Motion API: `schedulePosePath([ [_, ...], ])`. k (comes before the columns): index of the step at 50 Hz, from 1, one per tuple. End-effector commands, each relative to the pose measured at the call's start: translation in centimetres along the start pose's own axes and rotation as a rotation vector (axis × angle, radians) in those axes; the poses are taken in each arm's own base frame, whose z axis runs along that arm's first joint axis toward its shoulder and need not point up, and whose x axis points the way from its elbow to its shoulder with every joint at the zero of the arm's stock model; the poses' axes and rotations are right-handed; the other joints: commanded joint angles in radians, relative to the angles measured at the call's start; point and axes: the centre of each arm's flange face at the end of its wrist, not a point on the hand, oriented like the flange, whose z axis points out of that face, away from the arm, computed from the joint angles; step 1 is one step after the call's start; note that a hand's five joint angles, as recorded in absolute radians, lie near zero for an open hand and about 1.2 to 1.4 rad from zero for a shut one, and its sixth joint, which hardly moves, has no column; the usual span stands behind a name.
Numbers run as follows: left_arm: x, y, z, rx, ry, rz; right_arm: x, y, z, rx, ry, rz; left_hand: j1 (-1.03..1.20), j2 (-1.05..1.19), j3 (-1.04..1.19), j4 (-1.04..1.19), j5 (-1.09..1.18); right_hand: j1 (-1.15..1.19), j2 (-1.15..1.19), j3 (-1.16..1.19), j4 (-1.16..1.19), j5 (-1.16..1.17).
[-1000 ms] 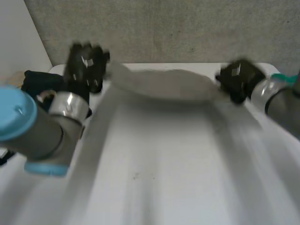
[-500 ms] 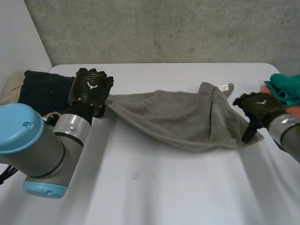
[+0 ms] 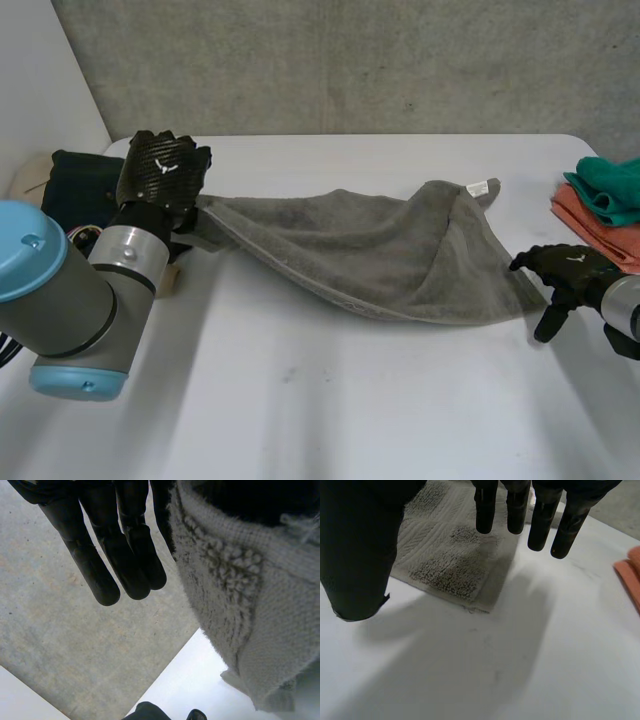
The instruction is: Fold the laundry.
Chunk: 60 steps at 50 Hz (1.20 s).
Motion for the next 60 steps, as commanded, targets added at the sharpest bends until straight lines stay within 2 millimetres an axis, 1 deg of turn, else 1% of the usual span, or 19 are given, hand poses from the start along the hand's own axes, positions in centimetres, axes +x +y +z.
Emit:
schedulePosePath([
  [1, 0.1, -0.8, 0.2, 0.018, 0.006, -0.001, -3.1, -0.5, 0.3, 0.019, -0.075, -0.012, 0.249, 0.197, 0.202, 0.194, 0.243, 0.091, 0.068, 0.064, 0.071, 0.056],
  [8, -0.6, -2.2, 0.6, 0.034, -0.001, -0.005, -7.7, -0.6, -0.9, 0.023, -0.172, 0.131, 0.249, 0.197, 0.202, 0.194, 0.243, 0.082, 0.059, 0.055, 0.063, 0.047],
  [16, -0.7, -4.5, 1.0, 0.076, 0.002, -0.012, -14.4, -2.0, -1.7, 0.139, -0.236, 0.213, 0.249, 0.197, 0.202, 0.194, 0.243, 0.067, 0.045, 0.041, 0.048, 0.032],
  [19, -1.1, -5.3, 1.0, 0.087, -0.004, -0.014, -14.6, -2.2, -1.1, 0.165, -0.169, 0.227, 0.249, 0.197, 0.202, 0.194, 0.243, 0.073, 0.051, 0.046, 0.054, 0.038],
  [20, -1.3, -5.5, 1.0, 0.091, -0.008, -0.015, -14.1, -2.0, -0.1, 0.174, -0.101, 0.234, 0.249, 0.197, 0.202, 0.194, 0.243, 0.090, 0.068, 0.064, 0.071, 0.055],
  [24, -1.7, -6.5, 1.0, 0.116, -0.017, -0.037, -12.8, -1.4, 2.0, 0.163, 0.044, 0.216, 0.249, 0.197, 0.202, 0.194, 0.243, 0.248, 0.226, 0.222, 0.229, 0.213],
  [30, -3.1, -8.2, 0.7, 0.164, -0.049, -0.090, -11.7, -1.7, 3.2, 0.173, 0.098, 0.147, 0.249, 0.197, 0.202, 0.194, 0.243, 0.492, 0.470, 0.466, 0.473, 0.457],
  [32, -3.5, -8.8, 0.6, 0.179, -0.059, -0.094, -10.5, -1.8, 3.7, 0.177, 0.126, 0.143, 0.249, 0.197, 0.202, 0.194, 0.243, 0.584, 0.561, 0.557, 0.564, 0.549],
  [38, -4.3, -9.0, 0.6, 0.187, -0.081, -0.089, -7.1, -2.2, 4.2, 0.178, 0.201, 0.150, 0.249, 0.197, 0.202, 0.194, 0.243, 0.651, 0.629, 0.625, 0.632, 0.616],
  [39, -4.5, -8.9, 0.7, 0.185, -0.085, -0.088, -5.9, -2.2, 4.2, 0.177, 0.228, 0.148, 0.249, 0.197, 0.202, 0.194, 0.243, 0.657, 0.635, 0.631, 0.638, 0.622],
  [42, -4.9, -8.6, 0.9, 0.177, -0.098, -0.084, -4.6, -2.4, 4.4, 0.183, 0.243, 0.131, 0.249, 0.197, 0.202, 0.194, 0.243, 0.692, 0.670, 0.666, 0.673, 0.657],
  [44, -5.2, -8.3, 0.9, 0.164, -0.102, -0.082, -3.8, -2.4, 4.6, 0.185, 0.236, 0.103, 0.249, 0.197, 0.202, 0.194, 0.243, 0.818, 0.796, 0.791, 0.799, 0.783],
  [46, -5.2, -8.0, 0.9, 0.146, -0.097, -0.082, -3.2, -2.4, 4.7, 0.186, 0.221, 0.074, 0.249, 0.197, 0.202, 0.194, 0.243, 1.142, 1.120, 1.115, 1.123, 1.107],
  [47, -5.1, -7.9, 0.8, 0.138, -0.093, -0.081, -3.0, -2.4, 4.7, 0.185, 0.221, 0.065, 0.249, 0.197, 0.202, 0.194, 0.243, 1.144, 1.121, 1.117, 1.124, 1.109],
  [51, -4.6, -7.0, 0.5, 0.098, -0.069, -0.081, -2.0, -2.8, 4.1, 0.177, 0.230, 0.033, 0.249, 0.197, 0.202, 0.194, 0.243, 1.144, 1.121, 1.117, 1.124, 1.109],
  [55, -4.1, -5.8, -0.1, 0.036, -0.040, -0.074, -0.9, -4.6, 1.8, 0.169, 0.247, -0.016, 0.249, 0.197, 0.202, 0.194, 0.243, 1.144, 1.121, 1.117, 1.124, 1.109],
  [56, -4.0, -5.5, -0.3, 0.020, -0.034, -0.072, -0.2, -5.6, 0.5, 0.166, 0.259, -0.062, 0.249, 0.197, 0.202, 0.194, 0.243, 1.144, 1.121, 1.117, 1.124, 1.109],
  [59, -3.8, -4.6, -1.0, -0.040, -0.013, -0.069, 0.9, -7.0, -1.5, 0.149, 0.268, -0.147, 0.249, 0.197, 0.202, 0.194, 0.243, 1.144, 1.121, 1.117, 1.124, 1.109],
  [60, -3.8, -4.4, -1.2, -0.058, -0.007, -0.068, 1.7, -7.9, -3.0, 0.130, 0.272, -0.214, 0.249, 0.197, 0.202, 0.194, 0.243, 1.144, 1.121, 1.117, 1.124, 1.109],
])
